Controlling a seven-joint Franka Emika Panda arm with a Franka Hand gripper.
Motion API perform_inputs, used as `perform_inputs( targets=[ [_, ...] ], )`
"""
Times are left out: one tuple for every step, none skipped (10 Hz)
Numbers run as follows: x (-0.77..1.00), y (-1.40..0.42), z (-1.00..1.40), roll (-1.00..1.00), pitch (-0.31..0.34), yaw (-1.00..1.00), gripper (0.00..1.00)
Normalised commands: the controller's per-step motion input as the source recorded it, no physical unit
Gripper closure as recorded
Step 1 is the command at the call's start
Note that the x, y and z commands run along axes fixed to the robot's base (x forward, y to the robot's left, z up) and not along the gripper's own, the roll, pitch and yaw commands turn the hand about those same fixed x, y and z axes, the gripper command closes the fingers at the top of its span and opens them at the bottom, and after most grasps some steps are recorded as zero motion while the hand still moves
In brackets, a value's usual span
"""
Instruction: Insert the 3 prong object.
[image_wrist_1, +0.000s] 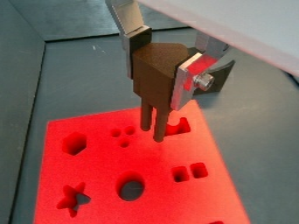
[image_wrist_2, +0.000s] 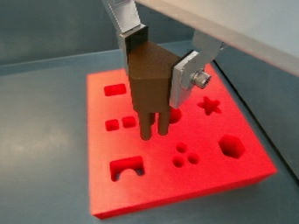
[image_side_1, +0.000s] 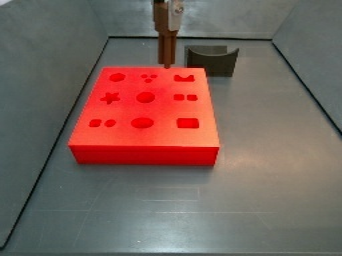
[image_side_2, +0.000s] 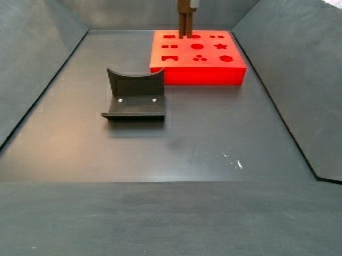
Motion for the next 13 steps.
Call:
perform_inputs(
  targets=[
    [-0.12, 0.54, -0.35, 0.24, 0.0, -0.28, 1.0],
    [-0.38, 0.47, -0.09, 0.07, 0.054, -0.24, 1.0],
    [0.0, 0.0, 0.0, 0.01, 0.0, 0.0, 1.0],
    [0.0, -0.03, -0.21, 0.02, 0.0, -0.08, 1.0],
    [-0.09, -0.11, -0.2, -0.01, -0.04, -0.16, 1.0],
    [0.0, -0.09, -0.28, 0.0, -0.057, -0.21, 1.0],
    [-0.23, 0.0, -0.33, 0.0, -0.051, -0.32, 1.0],
    [-0.27, 0.0, -0.23, -0.01, -0.041, -0.31, 1.0],
    [-0.18, 0.0, -0.19, 0.0, -0.044, -0.3, 1.0],
    [-0.06, -0.03, -0.13, 0.0, -0.047, -0.21, 1.0],
    [0.0, -0.01, -0.1, 0.0, -0.03, -0.06, 1.0],
    [0.0, 0.0, -0.13, 0.0, -0.011, 0.0, 1.0],
    [0.01, 0.0, -0.23, 0.0, 0.0, 0.01, 1.0]
  ],
)
